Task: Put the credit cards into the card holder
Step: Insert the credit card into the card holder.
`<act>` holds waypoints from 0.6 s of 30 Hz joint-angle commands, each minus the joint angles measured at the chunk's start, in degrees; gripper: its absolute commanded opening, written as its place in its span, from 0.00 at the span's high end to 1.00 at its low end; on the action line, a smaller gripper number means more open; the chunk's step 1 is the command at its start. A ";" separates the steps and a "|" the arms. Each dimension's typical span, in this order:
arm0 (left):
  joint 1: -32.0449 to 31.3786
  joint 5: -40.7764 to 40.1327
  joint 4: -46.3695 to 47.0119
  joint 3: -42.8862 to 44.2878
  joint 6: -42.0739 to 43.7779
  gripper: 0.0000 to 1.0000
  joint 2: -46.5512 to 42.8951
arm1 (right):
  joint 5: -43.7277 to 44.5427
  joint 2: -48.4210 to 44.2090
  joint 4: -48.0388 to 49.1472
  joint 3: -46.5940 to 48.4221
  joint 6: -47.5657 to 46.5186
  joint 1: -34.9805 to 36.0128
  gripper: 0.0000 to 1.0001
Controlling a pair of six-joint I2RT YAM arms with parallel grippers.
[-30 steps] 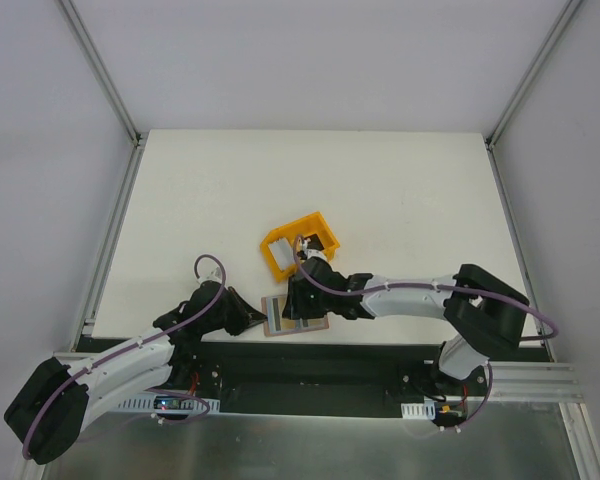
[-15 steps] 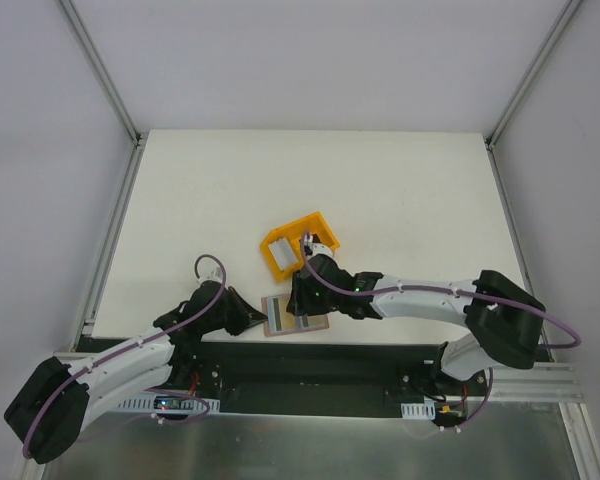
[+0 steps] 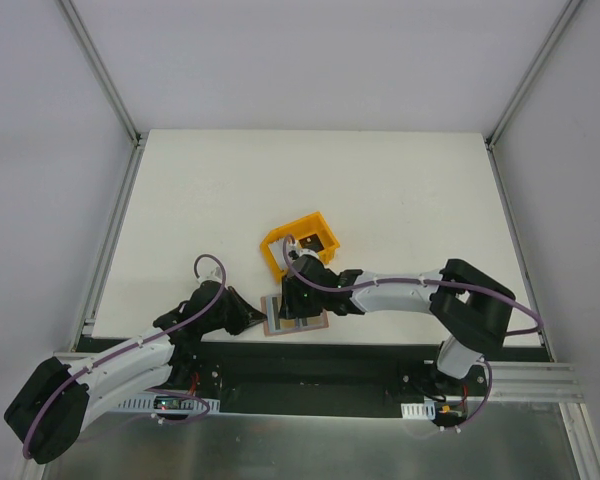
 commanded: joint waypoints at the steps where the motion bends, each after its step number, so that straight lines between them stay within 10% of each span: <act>1: 0.29 -1.70 -1.62 -3.75 1.58 1.00 0.20 | 3.17 -4.61 -1.40 1.95 -2.15 0.24 0.55; 18: 0.38 -1.88 -1.71 -0.76 3.60 1.00 2.66 | 1.52 -4.98 -7.92 8.10 -6.99 -8.19 0.50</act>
